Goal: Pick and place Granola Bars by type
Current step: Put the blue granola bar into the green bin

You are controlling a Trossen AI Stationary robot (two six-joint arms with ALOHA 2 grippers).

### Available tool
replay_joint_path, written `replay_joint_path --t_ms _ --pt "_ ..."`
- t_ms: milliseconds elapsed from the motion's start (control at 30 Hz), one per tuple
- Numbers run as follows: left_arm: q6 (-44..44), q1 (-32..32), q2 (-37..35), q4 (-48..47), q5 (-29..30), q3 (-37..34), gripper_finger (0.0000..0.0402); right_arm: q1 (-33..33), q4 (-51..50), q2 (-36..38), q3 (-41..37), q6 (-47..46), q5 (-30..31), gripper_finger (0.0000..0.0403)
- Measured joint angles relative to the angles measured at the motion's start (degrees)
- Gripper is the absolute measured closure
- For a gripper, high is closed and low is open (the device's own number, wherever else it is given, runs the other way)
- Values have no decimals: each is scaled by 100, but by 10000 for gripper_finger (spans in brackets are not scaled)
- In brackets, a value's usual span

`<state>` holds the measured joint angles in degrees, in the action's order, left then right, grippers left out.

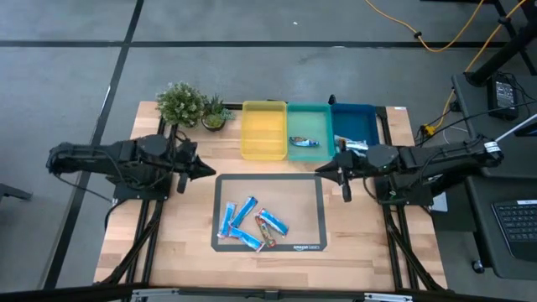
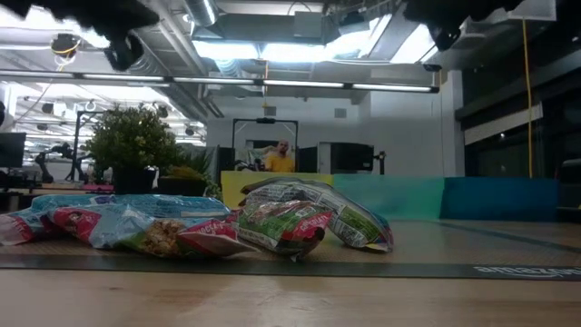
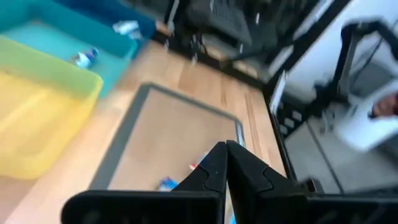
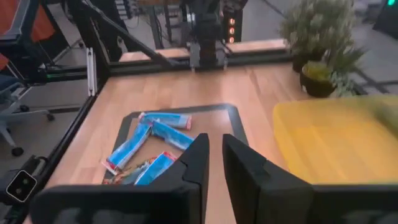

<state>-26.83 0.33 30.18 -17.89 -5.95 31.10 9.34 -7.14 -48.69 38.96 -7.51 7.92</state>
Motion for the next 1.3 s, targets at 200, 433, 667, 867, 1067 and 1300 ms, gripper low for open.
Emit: replay_joint_path --t_ms 200,433,667,867,1067,1300 --pt "72 -810 1356 -750 760 1172 398 0 6 429 0 495 3 354" --pt "-760 -1132 2854 -611 1052 1465 383 0 -174 965 0 892 -229 354" --pt "-1254 -1404 4087 -608 1154 1880 313 0 -369 1281 0 1254 -485 354" --pt "-1646 -1487 4812 -612 1140 2071 220 0 -372 1344 0 1632 -506 354" --pt "-1995 -1498 5329 -625 1132 2082 162 0 -512 1349 0 1690 -510 354" --pt "-2011 -1498 5747 -618 1125 2082 159 0 -657 1353 0 1685 -673 354"
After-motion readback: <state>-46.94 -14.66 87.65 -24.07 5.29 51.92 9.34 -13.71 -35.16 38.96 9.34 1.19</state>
